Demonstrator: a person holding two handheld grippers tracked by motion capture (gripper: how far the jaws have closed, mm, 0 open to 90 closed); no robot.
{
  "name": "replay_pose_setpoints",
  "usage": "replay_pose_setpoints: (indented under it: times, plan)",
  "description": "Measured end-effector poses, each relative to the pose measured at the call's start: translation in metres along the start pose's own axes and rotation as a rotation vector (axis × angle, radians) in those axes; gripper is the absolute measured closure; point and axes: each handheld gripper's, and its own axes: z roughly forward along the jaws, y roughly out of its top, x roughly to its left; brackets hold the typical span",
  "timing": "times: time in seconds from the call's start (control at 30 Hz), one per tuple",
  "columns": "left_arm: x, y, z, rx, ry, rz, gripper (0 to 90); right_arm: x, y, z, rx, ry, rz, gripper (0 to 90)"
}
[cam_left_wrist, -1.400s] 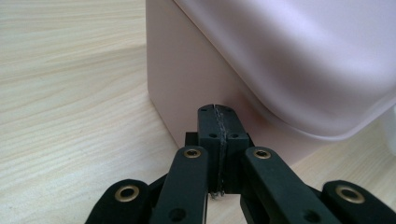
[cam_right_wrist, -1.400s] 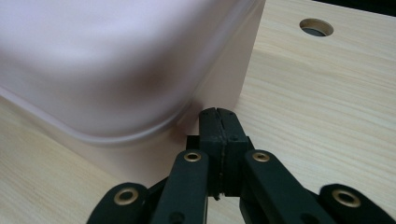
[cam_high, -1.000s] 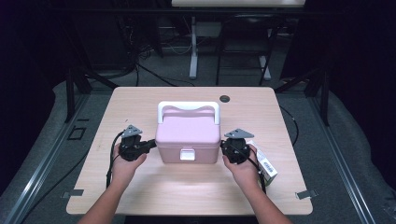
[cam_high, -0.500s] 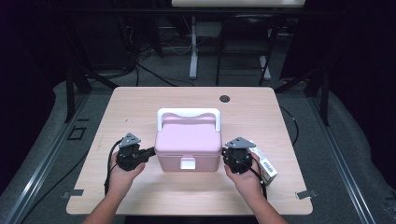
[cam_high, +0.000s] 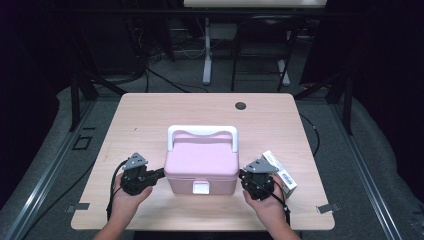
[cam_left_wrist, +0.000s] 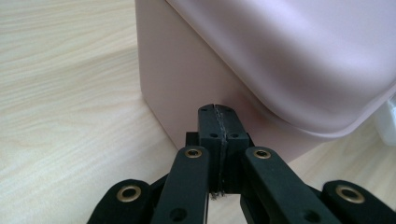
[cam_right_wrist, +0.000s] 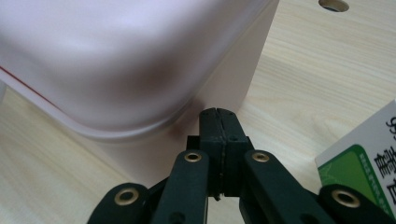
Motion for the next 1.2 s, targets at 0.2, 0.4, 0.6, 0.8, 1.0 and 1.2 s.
replay_pose_setpoints:
  times: [0.2,0.4,0.6,0.8,1.0,1.2]
  plan:
    - [-0.008,-0.007,-0.009,0.007,-0.008,0.014,90.0,0.007,-0.007,-0.01,0.003,0.002,-0.012,90.0]
    - [-0.014,-0.013,-0.014,0.0,-0.007,0.016,90.0,0.012,-0.013,-0.017,0.001,-0.002,-0.019,90.0]
    - [-0.019,-0.02,-0.019,-0.001,-0.026,0.008,90.0,0.015,-0.017,-0.023,0.001,0.002,-0.026,90.0]
    - [-0.022,-0.024,-0.023,-0.003,-0.023,0.019,90.0,0.022,-0.023,-0.031,-0.002,-0.01,-0.046,90.0]
    - [-0.019,-0.023,-0.024,0.003,-0.044,0.017,89.8,0.019,-0.025,-0.031,-0.006,0.011,-0.036,90.0]
    - [-0.005,-0.014,-0.033,-0.02,-0.09,-0.021,77.3,0.007,-0.019,-0.033,0.017,0.056,-0.05,77.3]
